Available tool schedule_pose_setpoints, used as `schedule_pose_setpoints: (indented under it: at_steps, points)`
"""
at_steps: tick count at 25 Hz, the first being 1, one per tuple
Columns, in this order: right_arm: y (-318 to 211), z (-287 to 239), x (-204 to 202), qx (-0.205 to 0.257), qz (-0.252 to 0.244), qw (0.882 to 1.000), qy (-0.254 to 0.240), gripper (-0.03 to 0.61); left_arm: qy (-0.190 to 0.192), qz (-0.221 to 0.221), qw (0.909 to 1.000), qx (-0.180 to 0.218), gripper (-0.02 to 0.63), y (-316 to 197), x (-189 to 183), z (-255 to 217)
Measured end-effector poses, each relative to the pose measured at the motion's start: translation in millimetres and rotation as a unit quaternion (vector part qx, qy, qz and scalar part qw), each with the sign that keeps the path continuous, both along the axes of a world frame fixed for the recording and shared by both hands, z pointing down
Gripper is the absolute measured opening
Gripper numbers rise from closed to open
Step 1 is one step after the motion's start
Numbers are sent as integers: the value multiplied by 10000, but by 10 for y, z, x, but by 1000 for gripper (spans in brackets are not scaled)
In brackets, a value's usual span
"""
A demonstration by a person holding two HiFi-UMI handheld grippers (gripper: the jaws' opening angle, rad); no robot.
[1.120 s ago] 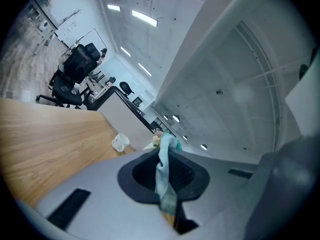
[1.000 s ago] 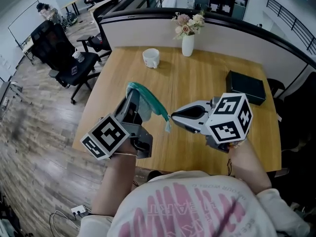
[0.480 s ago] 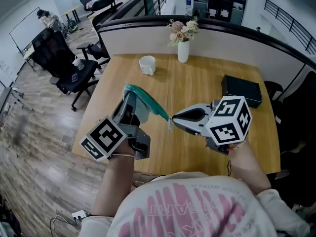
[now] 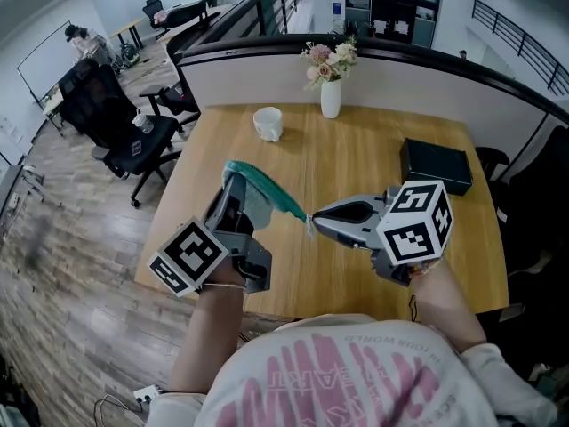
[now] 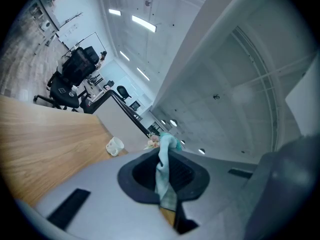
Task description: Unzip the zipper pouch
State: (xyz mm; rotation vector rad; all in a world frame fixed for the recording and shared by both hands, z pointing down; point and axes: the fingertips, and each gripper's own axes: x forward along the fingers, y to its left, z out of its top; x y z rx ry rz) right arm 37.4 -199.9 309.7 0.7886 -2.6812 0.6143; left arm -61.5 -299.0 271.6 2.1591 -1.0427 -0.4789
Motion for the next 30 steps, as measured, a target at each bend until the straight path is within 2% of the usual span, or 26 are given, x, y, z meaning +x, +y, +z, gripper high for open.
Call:
schedule_pose_setpoints:
  at_steps: [4,6,8,11,17,20,23,26,30]
  points:
    - [-14,60,3,-97,133,9999,-13,3,176,282,9994,120,12,29,56,-47]
    - [-69,122,52,-174,397,9990,-83,5,99,386,9989,244,12,41,71,-59]
    - [-147,164,136,-325,814,9954,-375,9,-37,418,9983,412,12,55,74,-68]
    - [-244,228,300,-553,1438,9842,-869,39,0,473,9970,619,12,73,113,-81]
    - [-345,362,713,-842,2368,9587,-1335,37,-43,271,9982,533,12,27,85,28]
    - [-390,298,946,-729,2976,9392,-1547,3,-281,34,9979,589,12,27,46,85]
    - [-420,193,1156,-524,3445,9206,-1763,-3,-460,-51,9970,624,12,27,55,123]
    - [-429,121,1317,-306,3710,9116,-1745,-3,-494,-92,9968,618,12,14,46,124]
    - [-433,75,1462,-95,3910,9054,-1654,-3,-460,-118,9970,603,12,-3,24,118]
